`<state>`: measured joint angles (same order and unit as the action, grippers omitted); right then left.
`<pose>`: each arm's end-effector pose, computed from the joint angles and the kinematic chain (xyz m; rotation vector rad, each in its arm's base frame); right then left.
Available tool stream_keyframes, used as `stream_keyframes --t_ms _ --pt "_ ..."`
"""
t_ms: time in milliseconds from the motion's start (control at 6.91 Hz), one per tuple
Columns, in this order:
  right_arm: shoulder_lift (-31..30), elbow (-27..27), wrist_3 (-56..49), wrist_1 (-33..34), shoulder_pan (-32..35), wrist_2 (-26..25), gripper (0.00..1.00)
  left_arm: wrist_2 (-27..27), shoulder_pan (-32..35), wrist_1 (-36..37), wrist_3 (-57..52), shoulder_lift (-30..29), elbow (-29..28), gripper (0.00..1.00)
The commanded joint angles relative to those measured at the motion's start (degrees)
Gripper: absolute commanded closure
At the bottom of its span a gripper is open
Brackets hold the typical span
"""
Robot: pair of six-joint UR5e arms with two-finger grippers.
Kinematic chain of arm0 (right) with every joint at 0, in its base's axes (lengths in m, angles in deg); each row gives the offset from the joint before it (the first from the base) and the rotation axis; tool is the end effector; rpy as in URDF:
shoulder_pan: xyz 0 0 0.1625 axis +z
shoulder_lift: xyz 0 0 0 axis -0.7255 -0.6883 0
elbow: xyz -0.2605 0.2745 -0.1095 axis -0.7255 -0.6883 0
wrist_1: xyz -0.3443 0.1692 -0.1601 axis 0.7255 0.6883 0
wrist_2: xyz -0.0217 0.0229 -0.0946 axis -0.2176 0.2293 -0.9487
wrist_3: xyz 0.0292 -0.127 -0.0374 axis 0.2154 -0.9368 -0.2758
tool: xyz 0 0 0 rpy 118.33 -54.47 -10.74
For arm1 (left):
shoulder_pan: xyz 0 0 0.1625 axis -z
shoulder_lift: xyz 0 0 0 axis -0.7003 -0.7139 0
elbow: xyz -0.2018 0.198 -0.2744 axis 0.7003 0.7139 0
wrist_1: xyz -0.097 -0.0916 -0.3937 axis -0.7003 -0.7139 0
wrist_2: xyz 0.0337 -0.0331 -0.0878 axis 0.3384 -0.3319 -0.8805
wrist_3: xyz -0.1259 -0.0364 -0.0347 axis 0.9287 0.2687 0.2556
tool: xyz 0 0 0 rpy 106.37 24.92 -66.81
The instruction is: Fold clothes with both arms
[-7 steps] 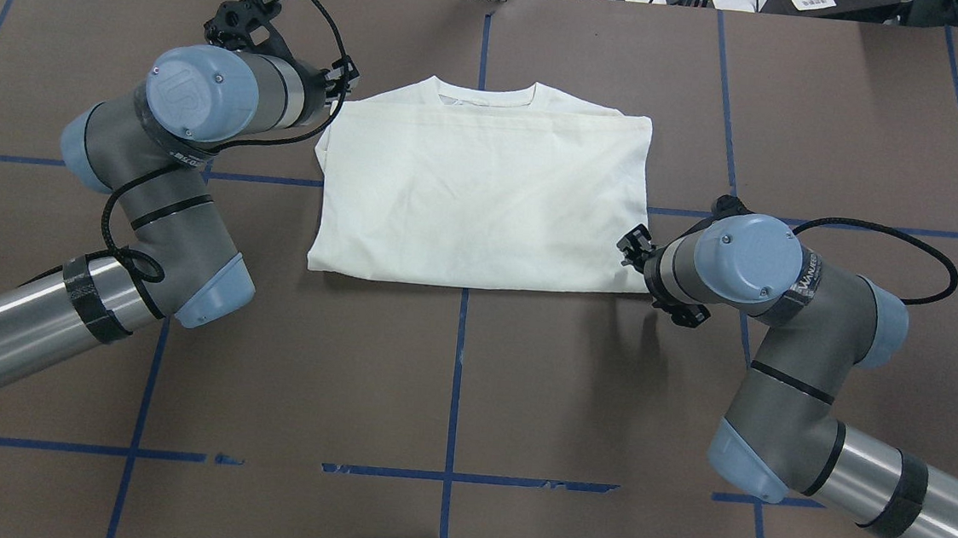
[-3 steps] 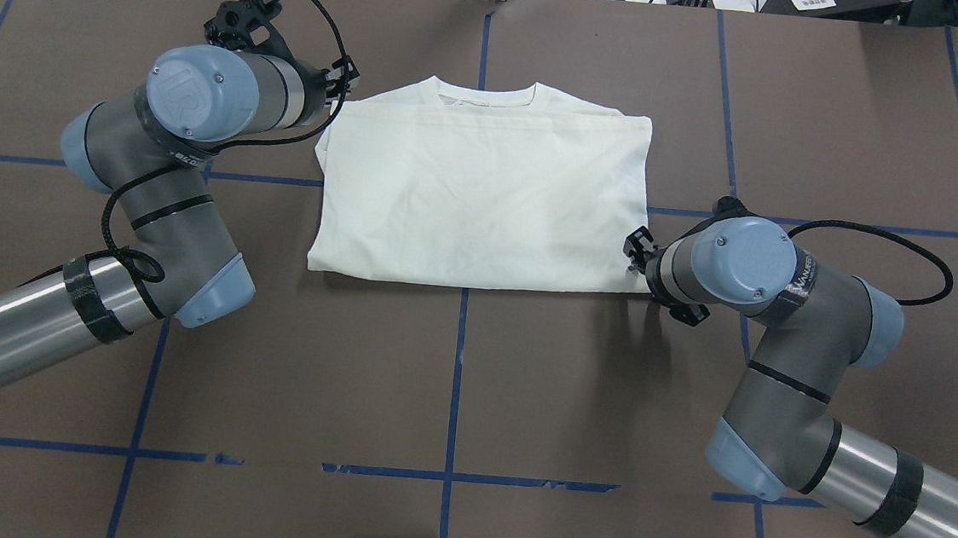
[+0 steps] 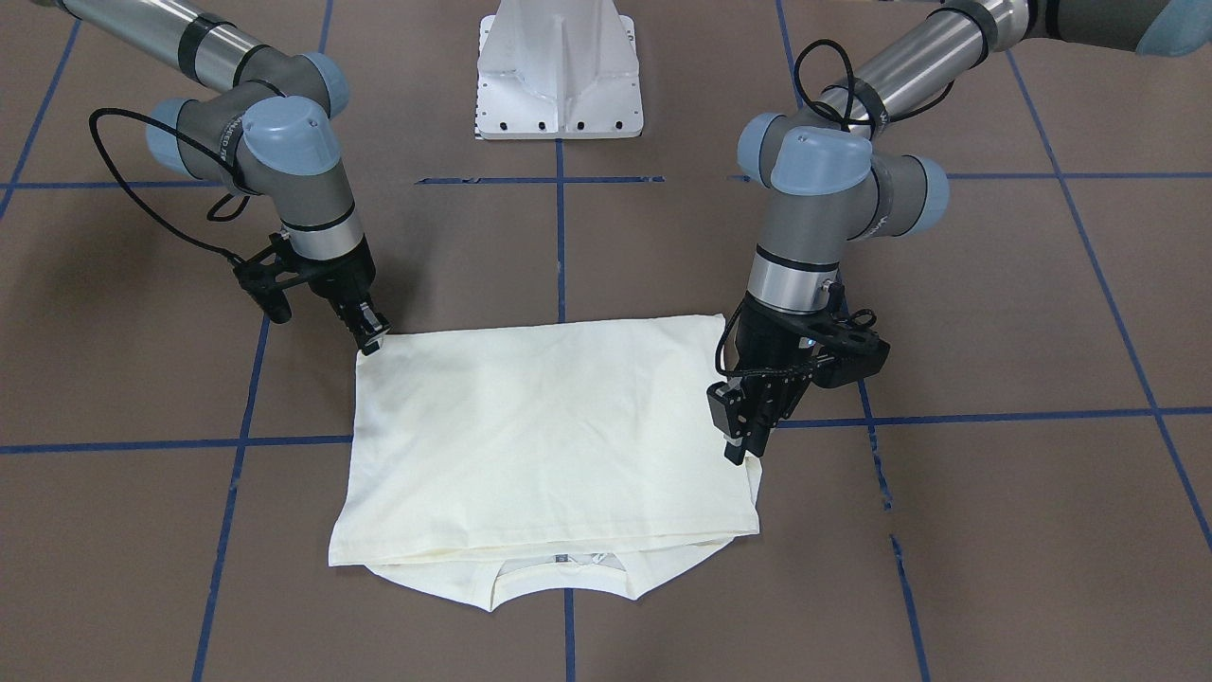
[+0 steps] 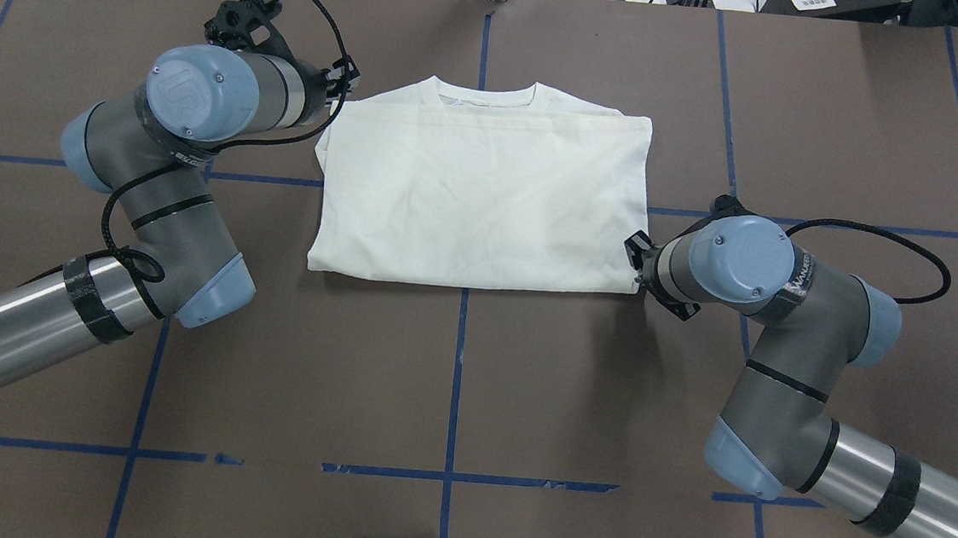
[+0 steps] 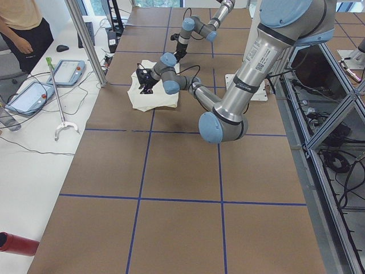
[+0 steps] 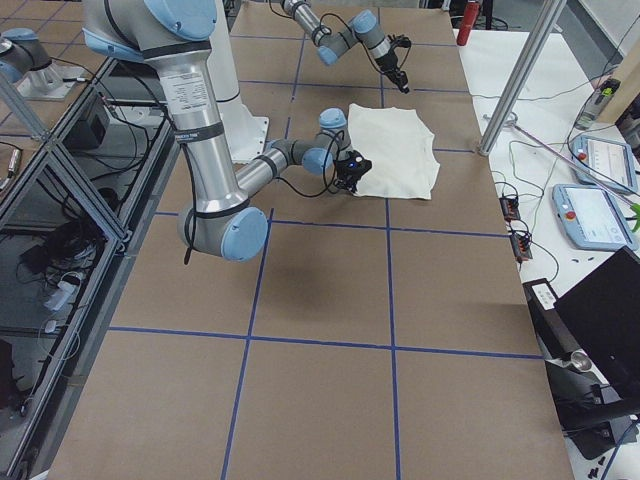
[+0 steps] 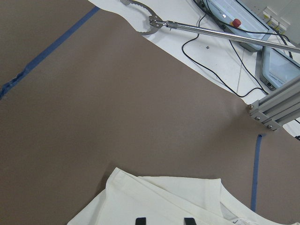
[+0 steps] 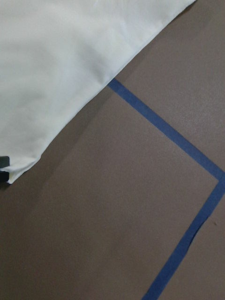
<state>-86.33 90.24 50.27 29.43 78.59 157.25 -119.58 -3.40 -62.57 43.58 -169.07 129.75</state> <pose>-0.4861 -0.4440 0.3706 -0.0770 -0.8388 0.9330 0.4611 -0.5879 0.2636 0.4071 1.0544 -0.7295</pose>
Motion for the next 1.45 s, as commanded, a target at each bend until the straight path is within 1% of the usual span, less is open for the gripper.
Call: stream_keyframes --t_ms 0,145,290,434,579,724,869,1013,1158,1303 --pt "0.05 2.78 0.15 0.30 0.09 0.36 1.00 -0.07 -0.17 -0.04 0.06 -0.05 0.27 0.61" --pt "-1.95 9.07 0.24 2.13 -0.09 1.50 1.00 -0.33 -0.26 0.05 0.06 0.04 2.01 0.61" --pt "-7.89 18.27 0.33 6.06 -3.05 2.03 1.00 -5.55 -0.26 0.05 1.63 0.65 4.55 0.61" --pt "-13.00 26.63 0.85 9.84 -8.91 1.60 1.00 -8.22 -0.26 0.40 2.78 0.83 6.84 0.60" --pt "-15.14 33.32 2.94 15.28 -14.53 1.33 1.00 -9.03 -0.61 0.57 2.96 0.74 7.47 0.56" --pt "-16.29 38.61 3.49 22.20 -20.94 1.24 1.00 -13.04 -0.70 0.58 3.05 0.83 9.22 0.53" --pt "-16.21 40.75 4.28 26.80 -27.18 1.33 1.00 -16.03 -1.49 0.58 8.10 0.92 9.84 0.50" --pt "-16.30 40.86 4.72 29.02 -32.03 1.16 1.00 -16.24 -4.10 0.58 12.33 1.26 12.03 0.50" --pt "-16.21 40.60 5.25 29.65 -34.60 -2.76 0.07 -16.24 -6.31 0.84 13.93 4.66 16.48 0.48" --pt "-15.78 40.60 5.16 32.27 -31.93 -6.80 0.00 -16.24 -6.94 3.02 14.21 6.09 18.88 0.46"
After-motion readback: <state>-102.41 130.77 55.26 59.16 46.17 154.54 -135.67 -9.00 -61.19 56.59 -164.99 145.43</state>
